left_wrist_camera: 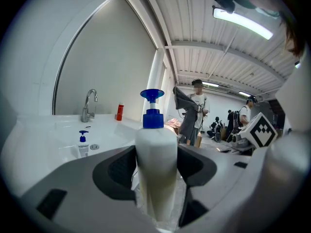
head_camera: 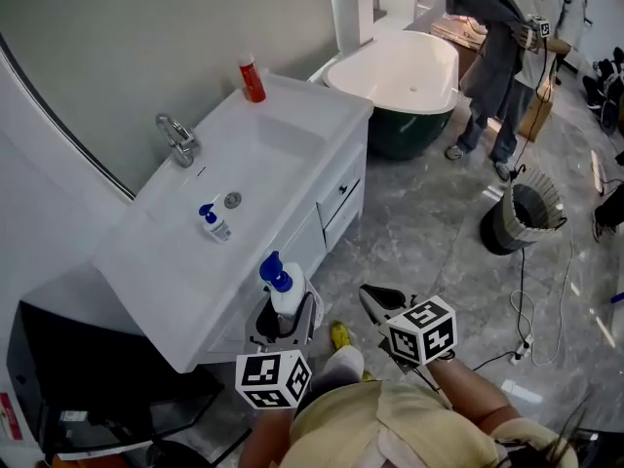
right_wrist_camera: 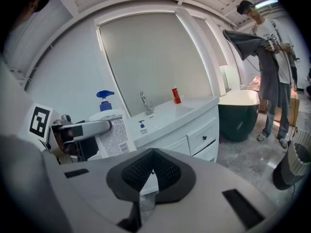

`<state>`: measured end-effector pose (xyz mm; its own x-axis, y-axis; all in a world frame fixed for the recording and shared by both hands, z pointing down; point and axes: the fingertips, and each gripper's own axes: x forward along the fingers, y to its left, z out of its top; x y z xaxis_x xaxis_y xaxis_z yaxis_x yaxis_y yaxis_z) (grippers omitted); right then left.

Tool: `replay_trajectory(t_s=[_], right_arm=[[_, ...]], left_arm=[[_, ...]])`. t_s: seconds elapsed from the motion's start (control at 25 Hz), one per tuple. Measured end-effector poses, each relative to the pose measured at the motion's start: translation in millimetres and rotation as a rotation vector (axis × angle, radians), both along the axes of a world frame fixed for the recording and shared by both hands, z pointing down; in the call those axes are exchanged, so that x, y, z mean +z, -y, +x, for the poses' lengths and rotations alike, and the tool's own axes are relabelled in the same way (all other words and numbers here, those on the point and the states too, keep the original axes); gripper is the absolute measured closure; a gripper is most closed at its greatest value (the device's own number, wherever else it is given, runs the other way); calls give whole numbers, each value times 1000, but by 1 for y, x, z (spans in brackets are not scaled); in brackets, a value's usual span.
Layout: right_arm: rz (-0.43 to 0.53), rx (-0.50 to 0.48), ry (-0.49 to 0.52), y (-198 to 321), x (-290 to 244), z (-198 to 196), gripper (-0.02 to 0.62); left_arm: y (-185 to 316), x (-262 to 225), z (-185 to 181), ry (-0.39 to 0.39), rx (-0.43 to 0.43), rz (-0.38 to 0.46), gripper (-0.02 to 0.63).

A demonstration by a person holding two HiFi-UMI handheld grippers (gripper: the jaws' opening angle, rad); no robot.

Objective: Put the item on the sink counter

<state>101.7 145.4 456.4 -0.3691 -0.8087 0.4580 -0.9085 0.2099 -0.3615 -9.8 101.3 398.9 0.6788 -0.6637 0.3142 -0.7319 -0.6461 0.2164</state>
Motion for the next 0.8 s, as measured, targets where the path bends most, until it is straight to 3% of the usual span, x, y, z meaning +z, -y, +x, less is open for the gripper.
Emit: replay_trajectory(t_s=[0.4,0.8], right_arm=[[14,-15,-13,64,-8,15,574],[21,-53,-16,140,-14,13,574]], left_arm=[[60,-4,14,-8,-1,11,327],[128,-4,6,-13,-49,2,327]])
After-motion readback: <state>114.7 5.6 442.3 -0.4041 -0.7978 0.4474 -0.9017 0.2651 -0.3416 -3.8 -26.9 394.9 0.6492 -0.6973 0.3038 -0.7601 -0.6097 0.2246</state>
